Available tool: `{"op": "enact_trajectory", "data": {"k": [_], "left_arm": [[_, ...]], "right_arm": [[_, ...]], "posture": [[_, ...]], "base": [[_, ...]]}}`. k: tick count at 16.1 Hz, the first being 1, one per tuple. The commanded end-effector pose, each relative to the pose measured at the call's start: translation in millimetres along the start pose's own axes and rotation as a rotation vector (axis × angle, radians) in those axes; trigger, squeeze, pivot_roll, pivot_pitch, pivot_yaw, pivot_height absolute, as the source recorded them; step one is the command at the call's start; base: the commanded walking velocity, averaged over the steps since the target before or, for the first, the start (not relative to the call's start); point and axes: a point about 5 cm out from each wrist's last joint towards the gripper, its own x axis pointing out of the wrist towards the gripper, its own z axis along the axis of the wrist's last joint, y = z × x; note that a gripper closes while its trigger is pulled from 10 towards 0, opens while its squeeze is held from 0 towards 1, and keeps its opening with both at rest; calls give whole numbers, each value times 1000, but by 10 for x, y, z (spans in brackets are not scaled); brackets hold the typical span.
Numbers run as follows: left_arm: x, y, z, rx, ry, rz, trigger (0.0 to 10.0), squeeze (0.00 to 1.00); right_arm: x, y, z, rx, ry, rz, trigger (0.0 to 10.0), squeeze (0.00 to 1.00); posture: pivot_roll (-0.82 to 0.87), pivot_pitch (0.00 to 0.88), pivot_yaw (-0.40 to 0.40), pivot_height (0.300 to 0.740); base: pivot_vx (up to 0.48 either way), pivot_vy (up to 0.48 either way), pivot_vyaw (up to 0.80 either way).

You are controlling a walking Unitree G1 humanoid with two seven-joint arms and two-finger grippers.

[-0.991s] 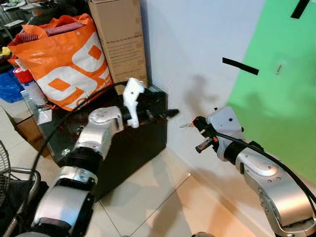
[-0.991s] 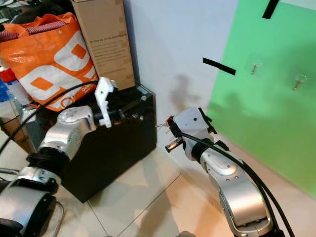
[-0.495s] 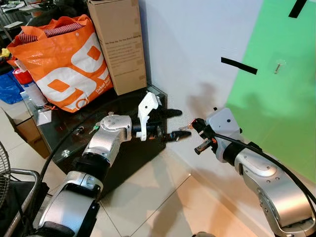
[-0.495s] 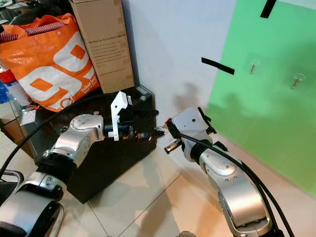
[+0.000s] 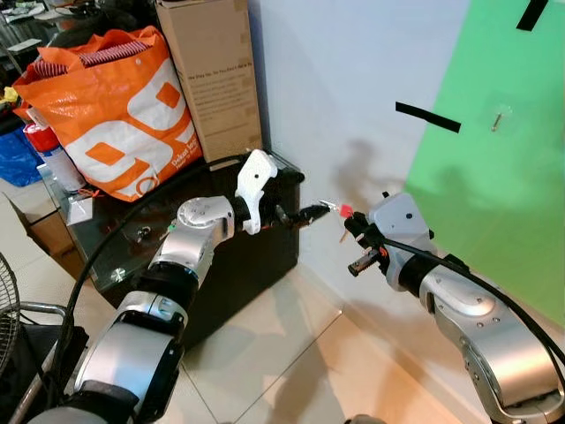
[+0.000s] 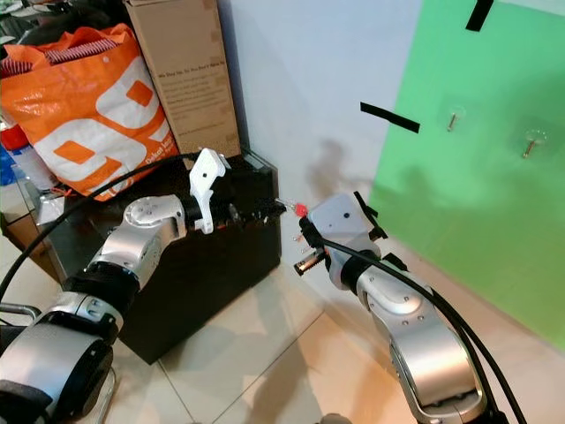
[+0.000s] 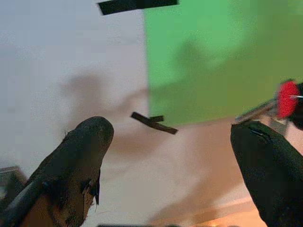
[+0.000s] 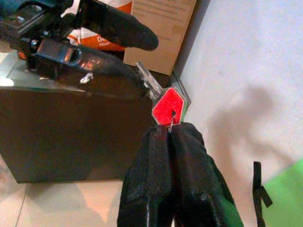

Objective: Hang keys on a hook

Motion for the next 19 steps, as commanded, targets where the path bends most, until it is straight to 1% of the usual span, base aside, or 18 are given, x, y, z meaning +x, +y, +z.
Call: {"op": "enact_trajectory", "data": {"k": [1, 2, 3, 4, 7, 9, 10, 12, 13, 14, 15, 16, 18, 19], "left_arm": [[7, 47, 73, 27, -10, 20, 10000, 0], [0, 91, 96, 23, -27, 61, 10000, 0], [-13, 152, 135, 9, -55, 125, 10000, 0], [-19, 194, 181, -18, -94, 165, 10000, 0], [10, 189, 253, -49, -150, 153, 10000, 0], [90, 176, 286, -38, -154, 183, 10000, 0], [140, 139, 263, -18, -129, 172, 10000, 0], [201, 72, 235, -7, -111, 133, 10000, 0], [294, -51, 193, -15, -97, 58, 10000, 0], [334, -107, 167, -21, -87, 27, 10000, 0], [360, -143, 151, -24, -81, 9, 10000, 0], [389, -175, 156, -49, -98, -7, 10000, 0], [398, -184, 168, -69, -117, -19, 10000, 0], [396, -189, 158, -68, -111, -26, 10000, 0]], "right_arm": [[-12, 23, 52, -11, -18, 13, 10000, 0], [-16, 23, 48, -11, -16, 13, 10000, 0], [-21, 27, 42, -10, -13, 13, 10000, 0], [-25, 32, 37, -9, -11, 14, 10000, 0], [-27, 38, 32, -9, -8, 17, 10000, 0], [-26, 39, 38, -16, -8, 22, 10000, 0], [-27, 40, 42, -20, -8, 25, 10000, 0], [-29, 39, 48, -23, -9, 27, 10000, 0], [-29, 38, 56, -26, -10, 29, 10000, 0], [-29, 40, 59, -27, -10, 30, 10000, 0], [-29, 41, 60, -27, -10, 31, 10000, 0], [-31, 41, 59, -28, -9, 31, 10000, 0], [-34, 43, 58, -28, -7, 31, 10000, 0], [-33, 44, 58, -28, -7, 32, 10000, 0]], "posture": [[-189, 0, 107, 740], [-191, 0, 108, 740], [-193, 0, 110, 740], [-194, 0, 110, 740], [-194, 0, 108, 740], [-195, 0, 105, 740], [-196, 0, 105, 740], [-199, 0, 104, 740], [-203, 0, 105, 740], [-203, 0, 105, 740], [-203, 0, 105, 740], [-209, 0, 107, 740], [-209, 0, 107, 740], [-209, 0, 107, 740]], "base": [[0, 0, 0], [0, 0, 0], [0, 0, 0], [0, 0, 0], [0, 0, 0], [0, 0, 0], [0, 0, 0], [0, 0, 0], [0, 0, 0], [0, 0, 0], [0, 0, 0], [0, 0, 0], [0, 0, 0], [0, 0, 0]]}}
